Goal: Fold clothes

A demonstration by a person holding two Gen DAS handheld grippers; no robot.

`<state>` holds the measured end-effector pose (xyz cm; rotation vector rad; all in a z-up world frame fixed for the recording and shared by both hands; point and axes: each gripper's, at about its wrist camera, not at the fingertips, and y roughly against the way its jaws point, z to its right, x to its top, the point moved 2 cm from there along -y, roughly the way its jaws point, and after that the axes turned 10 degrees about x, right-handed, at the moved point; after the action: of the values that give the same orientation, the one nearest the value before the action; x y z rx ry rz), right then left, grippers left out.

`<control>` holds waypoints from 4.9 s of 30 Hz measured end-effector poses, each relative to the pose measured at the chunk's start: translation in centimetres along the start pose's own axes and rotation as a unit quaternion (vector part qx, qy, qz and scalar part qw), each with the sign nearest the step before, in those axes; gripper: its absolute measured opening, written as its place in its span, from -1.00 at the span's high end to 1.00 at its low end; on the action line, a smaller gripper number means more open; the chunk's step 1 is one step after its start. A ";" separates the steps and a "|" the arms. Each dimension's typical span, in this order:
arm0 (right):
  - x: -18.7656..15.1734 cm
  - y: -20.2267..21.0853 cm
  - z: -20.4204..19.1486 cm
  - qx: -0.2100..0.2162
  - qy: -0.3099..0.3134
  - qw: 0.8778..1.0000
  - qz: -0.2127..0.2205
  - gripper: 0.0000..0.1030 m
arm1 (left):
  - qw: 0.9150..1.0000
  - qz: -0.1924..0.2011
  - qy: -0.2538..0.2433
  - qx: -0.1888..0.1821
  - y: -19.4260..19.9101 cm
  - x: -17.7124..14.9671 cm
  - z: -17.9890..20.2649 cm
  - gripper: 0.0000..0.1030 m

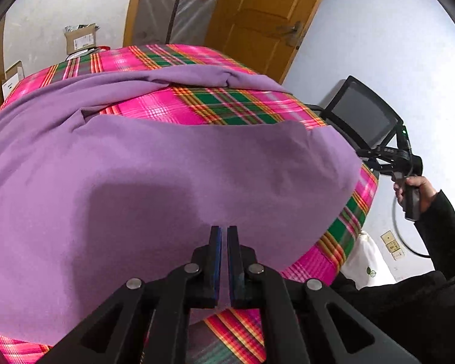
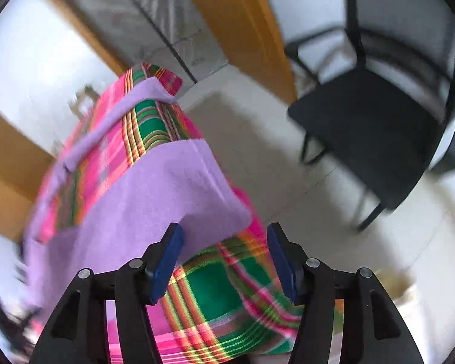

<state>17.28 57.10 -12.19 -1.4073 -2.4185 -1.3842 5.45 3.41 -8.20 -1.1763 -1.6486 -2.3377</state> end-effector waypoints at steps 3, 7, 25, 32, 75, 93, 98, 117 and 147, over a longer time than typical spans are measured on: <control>-0.4 -0.7 2.2 0.077 -0.096 0.992 -0.025 -0.17 | 1.000 -0.003 0.005 0.005 -0.3 0.1 -0.1 0.95; -0.8 -2.1 3.4 0.137 -0.177 0.973 -0.049 -0.16 | 1.000 -0.006 0.011 0.005 -0.5 0.1 -0.2 0.95; 0.6 5.6 0.1 0.034 -0.115 0.985 0.124 0.88 | 0.999 -0.021 0.015 0.023 -1.7 0.5 -0.6 0.94; -0.1 5.2 2.9 0.025 -0.156 0.982 0.108 0.73 | 1.000 -0.019 0.006 0.017 -2.0 0.8 0.0 0.93; 2.1 -0.1 -7.7 0.101 0.034 0.992 0.073 0.58 | 0.994 0.028 0.071 0.083 1.2 0.4 -3.9 0.78; -19.4 -10.7 -32.3 0.233 0.497 0.820 -0.163 0.32 | 0.886 0.056 0.331 0.319 11.5 -9.1 -22.1 0.58; -24.5 -11.0 -34.8 0.228 0.585 0.757 -0.183 0.32 | 0.879 0.059 0.371 0.294 11.8 -10.1 -25.3 0.56; -29.1 -11.8 -36.6 0.210 0.666 0.690 -0.191 0.30 | 0.879 0.062 0.406 0.241 10.8 -12.0 -28.4 0.49; -28.7 -12.5 -38.5 0.194 0.663 0.695 -0.198 0.91 | 0.867 0.132 0.436 0.204 13.1 -12.1 -29.0 0.87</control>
<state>10.69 8.01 -9.28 0.3269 -1.6954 -1.1002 3.89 -30.55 -9.27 -0.1634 -1.3852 -1.7669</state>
